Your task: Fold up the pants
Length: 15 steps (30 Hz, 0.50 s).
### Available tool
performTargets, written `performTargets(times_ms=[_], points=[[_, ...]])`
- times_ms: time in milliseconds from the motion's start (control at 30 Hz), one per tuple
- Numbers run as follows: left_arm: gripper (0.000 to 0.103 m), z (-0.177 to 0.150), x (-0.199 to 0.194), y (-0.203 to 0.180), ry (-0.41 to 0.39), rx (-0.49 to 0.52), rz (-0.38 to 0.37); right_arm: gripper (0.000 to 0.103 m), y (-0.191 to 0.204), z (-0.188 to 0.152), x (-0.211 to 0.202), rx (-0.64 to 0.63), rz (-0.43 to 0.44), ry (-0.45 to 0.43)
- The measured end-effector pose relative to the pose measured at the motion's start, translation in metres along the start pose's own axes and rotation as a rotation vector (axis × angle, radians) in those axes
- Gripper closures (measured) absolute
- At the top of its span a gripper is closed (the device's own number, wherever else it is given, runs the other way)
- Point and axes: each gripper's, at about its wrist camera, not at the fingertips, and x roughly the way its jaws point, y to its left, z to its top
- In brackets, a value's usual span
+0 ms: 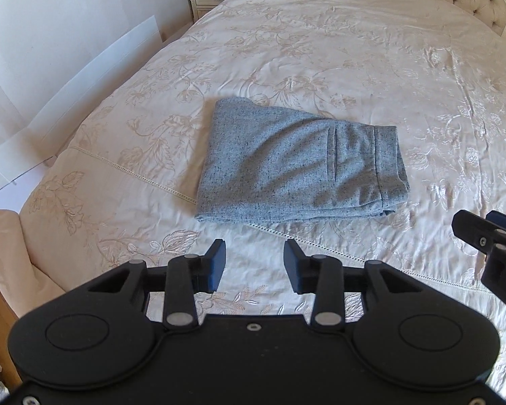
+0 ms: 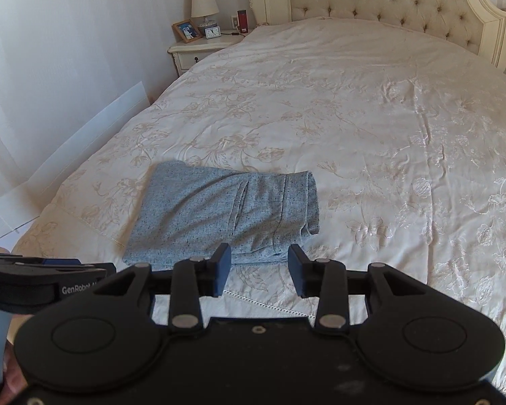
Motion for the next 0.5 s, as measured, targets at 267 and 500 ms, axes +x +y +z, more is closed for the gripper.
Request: performTargets(times_ms=[267, 500], points=[[0.055, -0.003, -0.005, 0.002, -0.011, 0.011, 0.008, 0.063, 0.009, -0.002, -0.007, -0.013, 0.01, -0.018], [0.055, -0.003, -0.006, 0.005, -0.01, 0.009, 0.008, 0.063, 0.011, -0.006, -0.008, 0.003, 0.021, -0.012]])
